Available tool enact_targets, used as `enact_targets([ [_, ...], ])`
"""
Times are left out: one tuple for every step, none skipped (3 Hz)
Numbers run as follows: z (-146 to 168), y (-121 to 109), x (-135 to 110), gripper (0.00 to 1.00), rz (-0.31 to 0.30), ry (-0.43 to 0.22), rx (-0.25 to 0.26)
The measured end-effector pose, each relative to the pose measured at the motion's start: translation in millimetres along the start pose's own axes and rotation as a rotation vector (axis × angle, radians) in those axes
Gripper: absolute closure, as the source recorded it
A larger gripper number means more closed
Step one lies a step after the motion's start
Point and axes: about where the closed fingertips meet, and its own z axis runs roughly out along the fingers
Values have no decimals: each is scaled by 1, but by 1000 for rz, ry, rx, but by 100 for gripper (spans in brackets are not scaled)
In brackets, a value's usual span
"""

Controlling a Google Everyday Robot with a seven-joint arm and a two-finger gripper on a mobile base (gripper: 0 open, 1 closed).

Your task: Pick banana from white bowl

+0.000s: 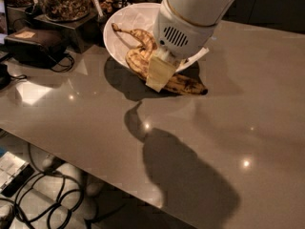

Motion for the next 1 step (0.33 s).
enact_targets([
  [0,0,0,100,0,0,0],
])
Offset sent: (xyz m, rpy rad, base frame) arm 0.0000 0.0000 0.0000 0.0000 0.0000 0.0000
